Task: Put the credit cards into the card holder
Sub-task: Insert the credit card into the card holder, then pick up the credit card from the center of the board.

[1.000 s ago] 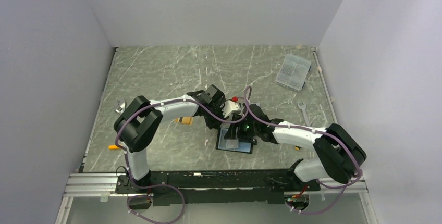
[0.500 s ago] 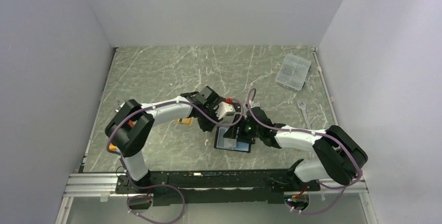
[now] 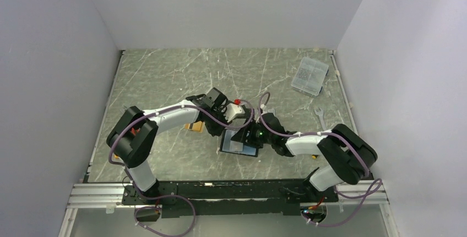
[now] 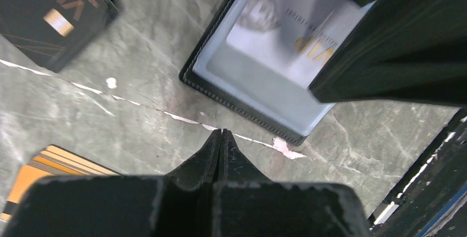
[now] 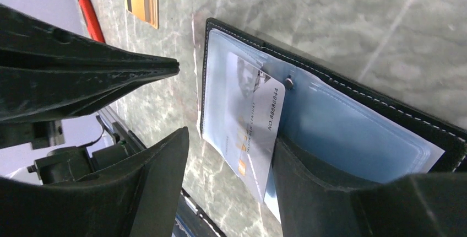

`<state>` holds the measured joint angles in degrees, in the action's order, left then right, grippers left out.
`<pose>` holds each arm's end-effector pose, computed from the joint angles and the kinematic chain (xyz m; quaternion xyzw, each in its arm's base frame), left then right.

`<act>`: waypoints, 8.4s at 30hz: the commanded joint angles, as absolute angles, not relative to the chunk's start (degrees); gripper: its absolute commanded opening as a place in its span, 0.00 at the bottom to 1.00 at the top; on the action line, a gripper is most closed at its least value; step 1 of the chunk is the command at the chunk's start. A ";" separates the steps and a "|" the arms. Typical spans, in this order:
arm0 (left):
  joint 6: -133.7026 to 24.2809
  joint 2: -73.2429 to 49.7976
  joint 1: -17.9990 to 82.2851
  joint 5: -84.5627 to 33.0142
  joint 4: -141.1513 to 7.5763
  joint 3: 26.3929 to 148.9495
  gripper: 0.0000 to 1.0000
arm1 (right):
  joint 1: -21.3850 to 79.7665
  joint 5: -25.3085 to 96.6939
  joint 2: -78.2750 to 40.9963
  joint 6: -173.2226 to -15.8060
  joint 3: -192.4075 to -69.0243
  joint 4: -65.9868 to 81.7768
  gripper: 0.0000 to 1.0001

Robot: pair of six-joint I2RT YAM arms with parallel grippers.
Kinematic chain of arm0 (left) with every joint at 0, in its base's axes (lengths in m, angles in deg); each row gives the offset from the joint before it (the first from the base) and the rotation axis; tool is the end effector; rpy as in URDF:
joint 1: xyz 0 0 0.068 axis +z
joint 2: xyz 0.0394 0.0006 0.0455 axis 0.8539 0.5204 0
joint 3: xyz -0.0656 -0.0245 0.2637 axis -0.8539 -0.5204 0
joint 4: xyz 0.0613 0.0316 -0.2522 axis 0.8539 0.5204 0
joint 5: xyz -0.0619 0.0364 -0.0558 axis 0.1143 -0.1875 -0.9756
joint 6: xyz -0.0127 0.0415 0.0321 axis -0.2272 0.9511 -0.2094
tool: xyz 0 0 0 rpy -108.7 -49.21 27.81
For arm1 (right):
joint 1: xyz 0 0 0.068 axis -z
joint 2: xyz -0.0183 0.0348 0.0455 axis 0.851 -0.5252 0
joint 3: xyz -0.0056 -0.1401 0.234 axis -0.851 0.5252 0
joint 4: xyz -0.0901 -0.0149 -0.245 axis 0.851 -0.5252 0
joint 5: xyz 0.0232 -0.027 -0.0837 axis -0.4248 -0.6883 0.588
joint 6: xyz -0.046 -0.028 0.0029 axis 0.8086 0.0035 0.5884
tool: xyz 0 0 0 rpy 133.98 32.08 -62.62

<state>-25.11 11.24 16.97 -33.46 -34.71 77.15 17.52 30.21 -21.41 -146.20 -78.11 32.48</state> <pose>0.2427 -0.2290 0.1768 0.5070 0.8273 -0.1740 0.1680 0.1844 0.1698 0.1261 0.0861 0.8857 0.4050 0.2100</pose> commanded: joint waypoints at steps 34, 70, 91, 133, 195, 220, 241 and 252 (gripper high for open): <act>-23.03 18.60 12.15 -25.77 -34.15 79.26 0.00 | 17.63 35.43 -19.04 -141.17 -78.83 18.35 0.62; -22.92 12.42 16.36 -34.20 -32.03 77.06 0.22 | 18.86 35.61 -20.44 -140.96 -83.92 19.03 0.00; -21.95 12.58 14.39 -33.90 -34.59 72.16 0.13 | 13.20 35.78 -26.09 -144.17 -88.52 20.55 0.00; -21.25 10.73 14.85 -33.87 -35.14 71.94 0.09 | 15.28 33.35 -23.03 -145.43 -84.94 23.05 0.00; -17.78 -11.41 52.29 -42.17 -10.65 82.06 0.68 | 21.05 26.67 -27.26 -129.24 -114.18 4.41 1.00; -27.53 17.31 54.57 -52.99 -21.15 86.42 0.66 | 10.92 35.10 -50.85 -132.68 -128.06 8.22 0.69; -30.50 21.28 47.13 -38.71 -28.85 84.43 0.43 | 10.99 35.16 -53.73 -137.28 -124.66 14.77 0.56; -29.86 20.43 47.22 -38.43 -28.41 84.35 0.23 | 11.07 34.36 -55.81 -139.16 -124.98 15.25 0.56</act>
